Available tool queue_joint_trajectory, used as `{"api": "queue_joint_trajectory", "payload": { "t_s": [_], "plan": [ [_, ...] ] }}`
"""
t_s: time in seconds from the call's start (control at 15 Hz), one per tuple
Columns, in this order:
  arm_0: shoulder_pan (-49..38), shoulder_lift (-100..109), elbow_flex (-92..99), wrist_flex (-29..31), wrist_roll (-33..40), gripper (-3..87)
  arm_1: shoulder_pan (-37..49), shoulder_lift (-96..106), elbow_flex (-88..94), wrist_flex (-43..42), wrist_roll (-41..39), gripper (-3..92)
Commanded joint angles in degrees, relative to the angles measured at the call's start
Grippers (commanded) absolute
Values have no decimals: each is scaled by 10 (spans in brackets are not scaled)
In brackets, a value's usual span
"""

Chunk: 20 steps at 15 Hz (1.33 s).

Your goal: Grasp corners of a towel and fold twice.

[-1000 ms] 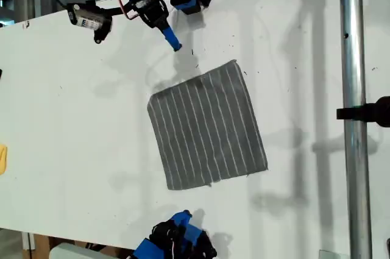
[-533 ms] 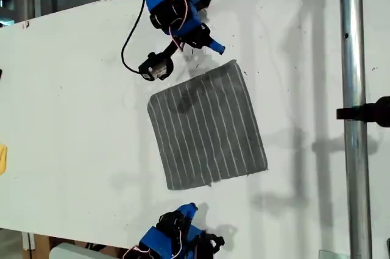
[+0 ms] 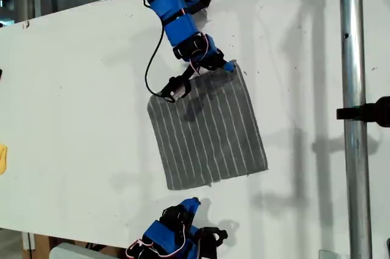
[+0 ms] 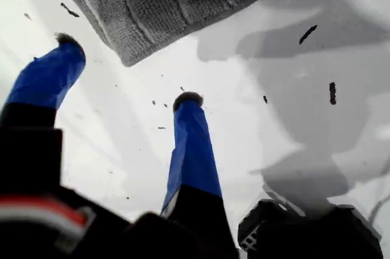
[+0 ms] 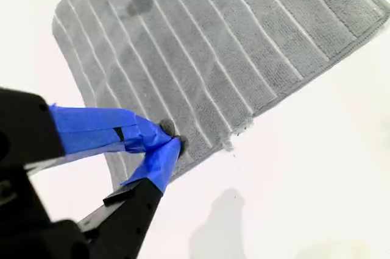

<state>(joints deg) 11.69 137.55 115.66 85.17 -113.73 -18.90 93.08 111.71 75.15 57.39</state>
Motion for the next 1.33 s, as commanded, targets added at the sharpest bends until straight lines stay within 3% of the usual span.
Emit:
{"api": "queue_joint_trajectory", "payload": {
  "t_s": [0.0, 0.27, 0.33, 0.4, 0.67, 0.8, 1.07, 1.13, 1.27],
  "plan": [
    [10, -2, -25, -10, -7, -29, 11, -46, -40, -48, -4, 297],
    [11, -6, -19, -11, -11, -29, 14, -186, -130, -67, -5, 190],
    [11, -6, -18, -11, -12, -29, 12, -217, -159, -60, -6, 63],
    [11, -6, -17, -11, -14, -29, 10, -239, -180, -56, -6, 7],
    [11, -25, -32, -10, -15, -29, 11, -258, -212, -51, -8, -2],
    [13, -112, -138, 30, 1, -29, 16, -255, -216, -49, -10, -2],
    [45, -342, -380, 33, 81, -29, 21, -254, -220, -49, -16, -2],
    [51, -376, -426, 36, 121, -29, 19, -254, -220, -49, -16, -2],
    [62, -382, -462, 7, 274, -23, 17, -255, -220, -50, -16, -2]
  ]
}}
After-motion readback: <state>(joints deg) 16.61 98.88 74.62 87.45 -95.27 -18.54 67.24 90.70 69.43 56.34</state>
